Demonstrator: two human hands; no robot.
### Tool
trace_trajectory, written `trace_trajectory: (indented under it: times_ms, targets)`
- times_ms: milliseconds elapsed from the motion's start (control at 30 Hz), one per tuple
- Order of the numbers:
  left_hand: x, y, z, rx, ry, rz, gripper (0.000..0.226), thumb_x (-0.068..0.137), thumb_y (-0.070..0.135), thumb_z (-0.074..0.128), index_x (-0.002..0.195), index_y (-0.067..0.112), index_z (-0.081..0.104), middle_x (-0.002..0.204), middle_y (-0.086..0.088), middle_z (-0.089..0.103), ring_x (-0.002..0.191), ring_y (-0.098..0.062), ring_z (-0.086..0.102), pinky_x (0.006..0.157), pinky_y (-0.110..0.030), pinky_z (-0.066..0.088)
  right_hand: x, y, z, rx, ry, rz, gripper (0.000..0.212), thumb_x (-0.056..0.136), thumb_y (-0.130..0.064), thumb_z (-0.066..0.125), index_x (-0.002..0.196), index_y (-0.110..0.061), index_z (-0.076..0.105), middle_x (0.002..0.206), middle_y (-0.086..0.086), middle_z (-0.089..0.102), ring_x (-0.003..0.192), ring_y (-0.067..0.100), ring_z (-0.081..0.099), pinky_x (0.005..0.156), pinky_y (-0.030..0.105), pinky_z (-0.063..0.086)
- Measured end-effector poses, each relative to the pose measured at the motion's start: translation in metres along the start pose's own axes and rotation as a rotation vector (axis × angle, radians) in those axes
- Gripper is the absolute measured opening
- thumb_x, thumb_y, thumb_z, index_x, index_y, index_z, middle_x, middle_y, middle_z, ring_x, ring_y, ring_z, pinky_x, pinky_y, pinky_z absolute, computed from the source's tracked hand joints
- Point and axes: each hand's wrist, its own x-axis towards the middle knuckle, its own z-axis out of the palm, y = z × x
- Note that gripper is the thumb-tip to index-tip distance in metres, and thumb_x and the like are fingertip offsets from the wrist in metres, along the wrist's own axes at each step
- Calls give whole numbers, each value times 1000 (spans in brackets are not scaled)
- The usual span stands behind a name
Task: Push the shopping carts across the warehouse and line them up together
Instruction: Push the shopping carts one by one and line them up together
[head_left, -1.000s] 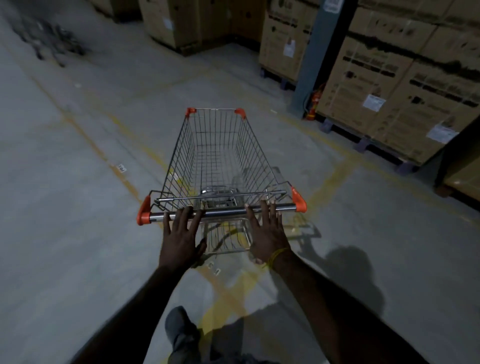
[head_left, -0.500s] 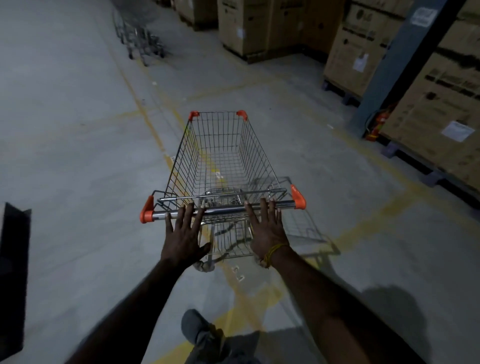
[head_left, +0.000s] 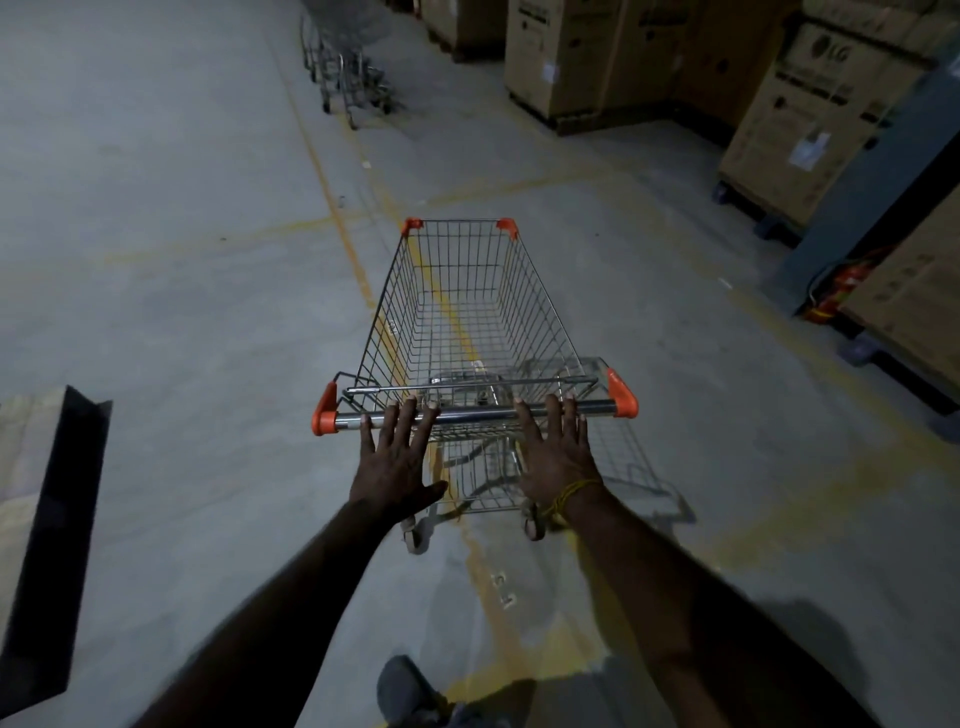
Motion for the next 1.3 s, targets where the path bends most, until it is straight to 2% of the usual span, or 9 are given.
trace_trajectory:
  times_ms: [67,167,267,367,500,600,900,1200,1300]
  targets:
    - [19,-10,1,1,2,4,113,75,75,53,150,28,-17,158,-10,-15,149,-34,-5,116,-62,0,22,-2,-5,13,-10,0,110,82,-43,64,149,-33,-23,158,16,-25,142,40,-27,116,51,-10]
    - [47,-25,3,-16,29,11,116,73,73,57,151,27,-16,161,-13,-3,149,-35,0,115,-62,2,54,-4,-14,26,-11,-10,104,85,-45,60,150,-33,-20,158,15,-23,143,40,-25,116,52,-9]
    - [77,-39,3,-15,18,6,115,74,73,57,151,27,-16,162,-13,-2,149,-34,-1,115,-61,0,86,-4,-20,32,8,-25,98,87,-44,57,150,-36,-19,160,14,-20,144,39,-24,116,52,-8]
    - [105,-49,2,-13,18,-4,114,74,72,58,154,26,-8,162,-13,1,149,-34,2,116,-61,1,117,-2,-29,25,5,-41,98,87,-41,57,150,-36,-17,160,14,-19,145,39,-21,116,52,-6]
    - [146,-58,3,3,34,-35,112,72,69,61,155,24,2,161,-15,13,148,-34,11,116,-62,8,164,4,-42,1,-18,-74,107,81,-39,63,150,-34,-19,159,15,-23,144,40,-23,116,54,-7]
    - [180,-58,2,5,53,-69,110,74,68,61,155,26,0,160,-14,15,148,-34,12,116,-61,8,203,14,-52,-7,-23,-108,117,75,-36,69,150,-35,-22,157,14,-27,143,40,-26,116,55,-8]
    - [281,-47,-1,-18,83,-208,107,73,64,66,154,24,10,157,-13,26,146,-32,19,114,-62,16,321,59,-80,-29,-36,-246,113,79,-28,67,149,-36,-21,158,15,-24,143,42,-23,116,55,-6]
    - [365,-39,-2,-30,24,-320,105,78,71,52,153,29,-7,162,-9,7,150,-29,1,116,-56,-3,422,90,-104,-80,-35,-337,117,77,-31,69,148,-36,-24,158,13,-24,143,41,-24,115,55,-10]
    - [395,-45,-4,-41,31,-338,106,77,71,54,153,31,-9,163,-9,4,149,-30,-1,115,-57,-5,457,90,-112,-80,-26,-341,117,76,-28,66,146,-36,-27,158,14,-24,143,40,-26,114,56,-11]
